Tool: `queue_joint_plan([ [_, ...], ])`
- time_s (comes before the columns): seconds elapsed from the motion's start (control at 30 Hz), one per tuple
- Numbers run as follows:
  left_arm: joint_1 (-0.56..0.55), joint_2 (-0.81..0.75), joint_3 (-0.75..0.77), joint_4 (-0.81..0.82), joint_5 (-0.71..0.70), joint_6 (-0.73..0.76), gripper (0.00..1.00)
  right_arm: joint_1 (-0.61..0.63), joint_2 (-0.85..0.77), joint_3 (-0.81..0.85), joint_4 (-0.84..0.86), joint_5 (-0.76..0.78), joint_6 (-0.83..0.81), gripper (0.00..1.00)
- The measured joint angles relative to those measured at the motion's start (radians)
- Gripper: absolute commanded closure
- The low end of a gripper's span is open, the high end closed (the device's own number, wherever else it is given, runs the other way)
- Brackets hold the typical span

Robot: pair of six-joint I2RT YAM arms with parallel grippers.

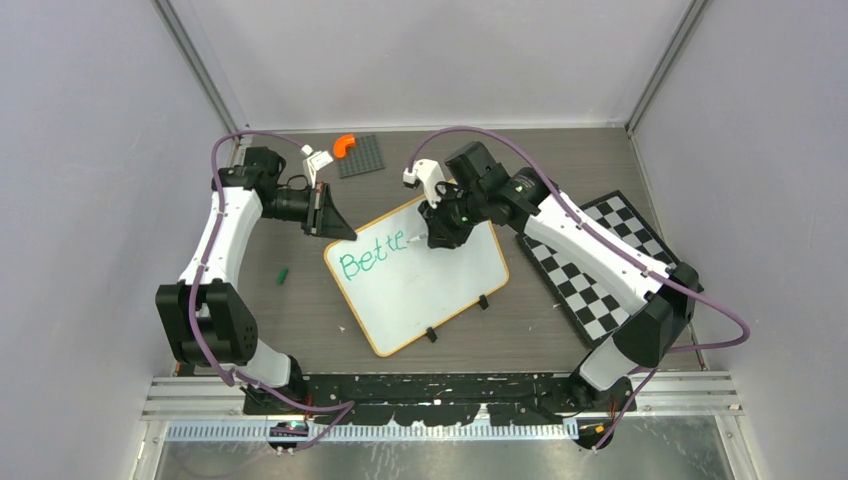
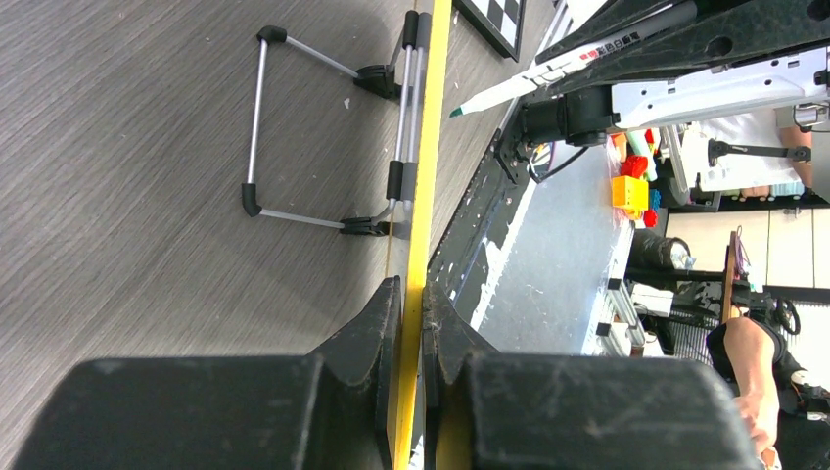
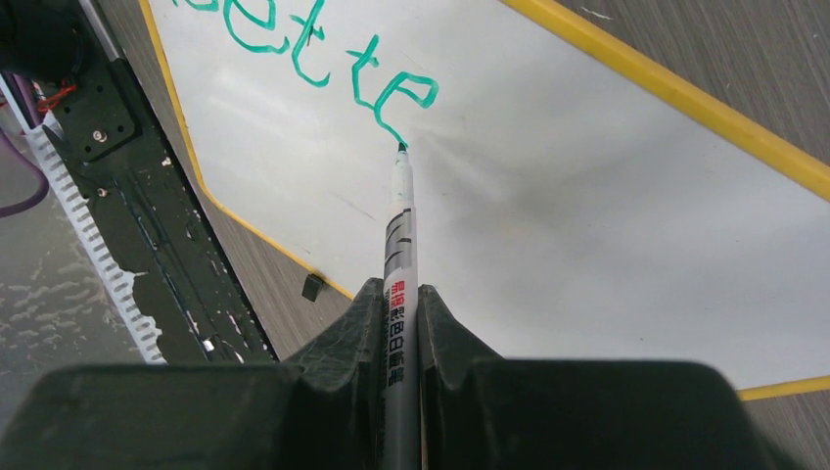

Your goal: Write a sentence on the whiteboard

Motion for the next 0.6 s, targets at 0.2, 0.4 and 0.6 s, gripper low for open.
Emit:
queue_joint_plan([
  [0.2, 0.000, 0.000, 0.000, 0.000, 0.000, 0.000, 1.00, -0.019, -0.001, 0.005, 0.002, 0.000, -0.001, 1.00],
  [0.4, 0.000, 0.000, 0.000, 0.000, 0.000, 0.000, 1.00, -0.026, -0.001, 0.006, 0.013, 0.000, 0.000, 1.00],
  [0.6, 0.000, 0.000, 0.000, 0.000, 0.000, -0.001, 1.00, -0.026, 0.001, 0.025, 0.022, 0.000, 0.000, 1.00],
])
